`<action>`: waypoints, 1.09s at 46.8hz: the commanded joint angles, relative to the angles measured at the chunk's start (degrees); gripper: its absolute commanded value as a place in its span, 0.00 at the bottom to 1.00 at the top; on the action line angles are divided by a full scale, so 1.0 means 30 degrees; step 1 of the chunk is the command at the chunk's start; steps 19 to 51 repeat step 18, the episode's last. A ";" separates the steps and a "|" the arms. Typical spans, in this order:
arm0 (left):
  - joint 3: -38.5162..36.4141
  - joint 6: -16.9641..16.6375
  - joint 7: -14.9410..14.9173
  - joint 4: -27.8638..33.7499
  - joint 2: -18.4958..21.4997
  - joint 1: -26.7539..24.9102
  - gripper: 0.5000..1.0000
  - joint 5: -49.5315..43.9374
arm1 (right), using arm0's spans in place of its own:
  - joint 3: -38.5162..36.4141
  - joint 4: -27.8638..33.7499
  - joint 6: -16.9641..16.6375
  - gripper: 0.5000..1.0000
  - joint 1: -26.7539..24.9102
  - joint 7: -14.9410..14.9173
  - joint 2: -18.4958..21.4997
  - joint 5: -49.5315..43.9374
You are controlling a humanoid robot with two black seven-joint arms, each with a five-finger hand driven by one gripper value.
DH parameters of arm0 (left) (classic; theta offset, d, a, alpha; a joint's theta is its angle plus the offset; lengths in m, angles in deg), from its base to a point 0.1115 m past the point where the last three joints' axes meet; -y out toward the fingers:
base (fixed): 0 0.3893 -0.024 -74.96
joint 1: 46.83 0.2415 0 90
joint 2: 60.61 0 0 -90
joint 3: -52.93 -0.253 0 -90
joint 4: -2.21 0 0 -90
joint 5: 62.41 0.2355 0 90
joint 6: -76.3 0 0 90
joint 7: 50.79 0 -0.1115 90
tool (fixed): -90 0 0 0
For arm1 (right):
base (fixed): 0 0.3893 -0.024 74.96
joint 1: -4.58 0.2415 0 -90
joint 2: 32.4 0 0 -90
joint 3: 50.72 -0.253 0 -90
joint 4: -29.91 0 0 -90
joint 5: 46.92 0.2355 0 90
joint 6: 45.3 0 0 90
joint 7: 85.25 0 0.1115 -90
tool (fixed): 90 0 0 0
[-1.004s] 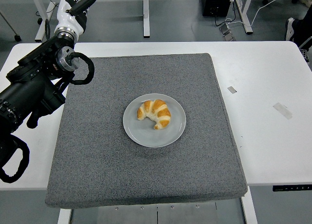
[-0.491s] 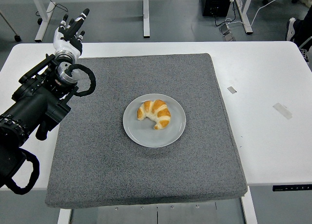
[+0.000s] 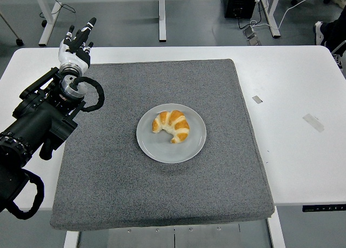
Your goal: Place the bread on the plate
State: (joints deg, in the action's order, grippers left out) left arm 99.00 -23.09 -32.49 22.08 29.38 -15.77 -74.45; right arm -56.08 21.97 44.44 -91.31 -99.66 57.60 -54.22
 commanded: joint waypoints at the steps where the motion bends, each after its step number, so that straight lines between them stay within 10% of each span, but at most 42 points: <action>1: -0.0471 0.0085 0.0020 -0.0004 0.0000 -0.0101 0.96 -0.0001 | 0.0000 0.0010 -0.0001 1.00 -0.0001 0.0000 0.0000 0.0000; 51: -0.1761 0.1052 0.0079 -0.0004 0.0000 -0.0101 0.97 -0.0001 | 0.0000 -0.0048 -0.0001 1.00 -0.0001 0.0000 0.0000 0.0000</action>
